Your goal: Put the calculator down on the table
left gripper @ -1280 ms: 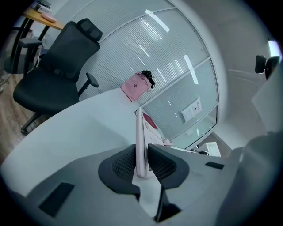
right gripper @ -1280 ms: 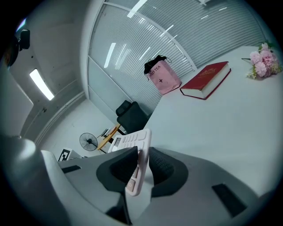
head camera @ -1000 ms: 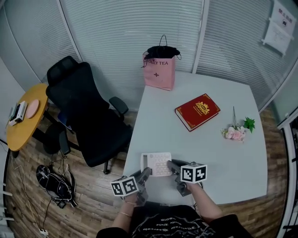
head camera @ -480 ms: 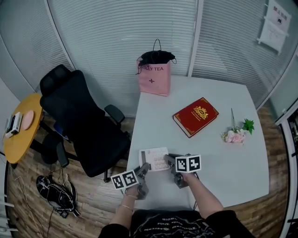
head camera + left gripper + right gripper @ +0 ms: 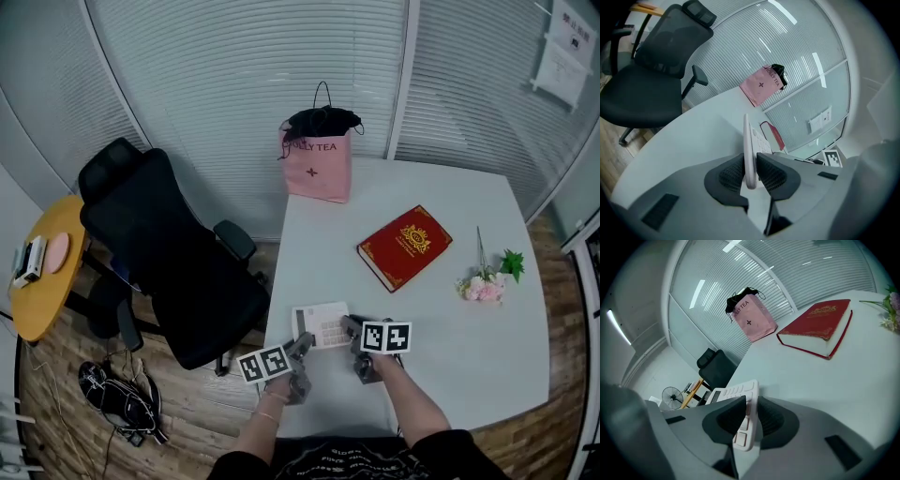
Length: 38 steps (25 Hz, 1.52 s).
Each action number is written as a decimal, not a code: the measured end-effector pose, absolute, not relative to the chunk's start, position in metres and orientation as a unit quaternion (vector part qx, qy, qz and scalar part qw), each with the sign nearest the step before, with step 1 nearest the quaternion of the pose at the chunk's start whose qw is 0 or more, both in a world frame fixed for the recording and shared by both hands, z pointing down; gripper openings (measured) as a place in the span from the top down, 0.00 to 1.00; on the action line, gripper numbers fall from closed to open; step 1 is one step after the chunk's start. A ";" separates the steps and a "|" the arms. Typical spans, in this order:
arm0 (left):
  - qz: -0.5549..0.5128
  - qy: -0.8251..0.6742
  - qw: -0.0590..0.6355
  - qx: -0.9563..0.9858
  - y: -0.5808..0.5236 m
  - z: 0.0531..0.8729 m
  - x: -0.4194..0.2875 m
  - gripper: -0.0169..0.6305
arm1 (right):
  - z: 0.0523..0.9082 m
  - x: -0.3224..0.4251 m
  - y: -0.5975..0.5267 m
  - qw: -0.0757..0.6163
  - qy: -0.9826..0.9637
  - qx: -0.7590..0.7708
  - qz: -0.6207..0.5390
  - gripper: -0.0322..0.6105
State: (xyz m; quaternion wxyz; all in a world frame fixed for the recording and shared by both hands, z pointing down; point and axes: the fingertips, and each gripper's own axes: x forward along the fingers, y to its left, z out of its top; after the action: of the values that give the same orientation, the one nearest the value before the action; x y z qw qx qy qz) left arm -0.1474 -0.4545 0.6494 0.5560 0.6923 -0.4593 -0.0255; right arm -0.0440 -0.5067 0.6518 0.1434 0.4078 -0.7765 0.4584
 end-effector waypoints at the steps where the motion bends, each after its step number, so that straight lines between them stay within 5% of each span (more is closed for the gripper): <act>1: -0.024 -0.460 0.556 0.692 -0.458 0.651 -0.147 0.83 | 0.654 -0.044 -0.511 0.145 -0.775 0.410 0.458 0.82; 24: 0.053 -0.509 0.532 0.675 -0.486 0.669 -0.153 0.82 | 0.683 -0.050 -0.537 0.218 -0.759 0.413 0.455 0.81; 28: 0.068 -0.524 0.512 0.677 -0.486 0.669 -0.155 0.81 | 0.683 -0.046 -0.537 0.225 -0.756 0.425 0.445 0.74; 30: 0.077 -0.528 0.504 0.679 -0.484 0.669 -0.155 0.76 | 0.680 -0.048 -0.536 0.217 -0.761 0.419 0.446 0.65; 33: 0.068 -0.520 0.505 0.686 -0.484 0.664 -0.152 0.52 | 0.668 -0.047 -0.538 0.200 -0.773 0.421 0.429 0.55; 38: 0.078 -0.529 0.473 0.700 -0.478 0.651 -0.151 0.48 | 0.641 -0.039 -0.532 0.184 -0.801 0.427 0.377 0.53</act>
State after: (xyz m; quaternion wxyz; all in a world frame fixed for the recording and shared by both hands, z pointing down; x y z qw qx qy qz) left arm -0.1511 -0.4784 0.6508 0.4730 0.6999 -0.5294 0.0785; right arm -0.0390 -0.5324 0.6409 0.1842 0.4275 -0.8006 0.3774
